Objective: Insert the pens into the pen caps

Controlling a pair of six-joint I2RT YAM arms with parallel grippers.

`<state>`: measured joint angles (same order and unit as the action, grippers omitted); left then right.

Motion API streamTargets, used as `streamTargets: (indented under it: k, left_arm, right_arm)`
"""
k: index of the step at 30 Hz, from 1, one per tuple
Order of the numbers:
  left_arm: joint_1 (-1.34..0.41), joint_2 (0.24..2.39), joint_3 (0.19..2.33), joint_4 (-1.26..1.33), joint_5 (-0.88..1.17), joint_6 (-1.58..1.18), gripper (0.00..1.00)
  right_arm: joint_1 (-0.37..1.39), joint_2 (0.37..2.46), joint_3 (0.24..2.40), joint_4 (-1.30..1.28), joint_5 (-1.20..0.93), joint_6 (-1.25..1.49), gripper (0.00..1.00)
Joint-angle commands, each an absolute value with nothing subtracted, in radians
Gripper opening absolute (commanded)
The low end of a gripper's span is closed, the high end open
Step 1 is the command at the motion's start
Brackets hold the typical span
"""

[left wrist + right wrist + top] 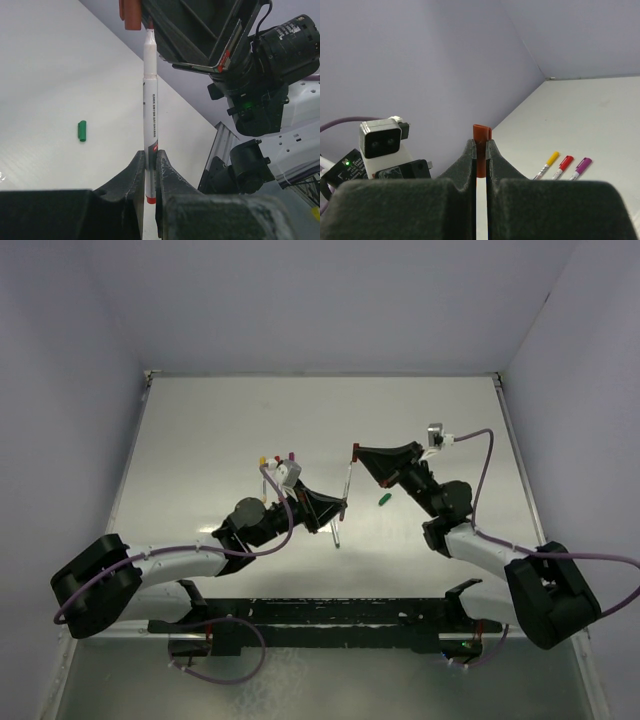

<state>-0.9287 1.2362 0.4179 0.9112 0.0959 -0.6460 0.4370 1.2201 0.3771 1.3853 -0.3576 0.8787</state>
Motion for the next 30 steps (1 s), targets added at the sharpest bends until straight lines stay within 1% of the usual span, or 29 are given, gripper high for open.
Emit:
streamTargets:
  k: [1, 13, 30]
  left_arm:
    - [-0.927, 1.238, 0.428, 0.986, 0.115, -0.646, 0.0]
    - [-0.927, 1.239, 0.43, 0.973, 0.111, -0.641, 0.0]
    - [-0.928, 1.22, 0.426, 0.96, 0.08, -0.627, 0.0]
  right_arm:
    - [0.449, 1.228, 0.416, 1.51, -0.353, 0.902, 0.0]
    - [0.459, 1.229, 0.432, 1.535, -0.331, 0.897, 0.0]
    - [0.464, 1.26, 0.428, 1.55, -0.365, 0.945, 0.0]
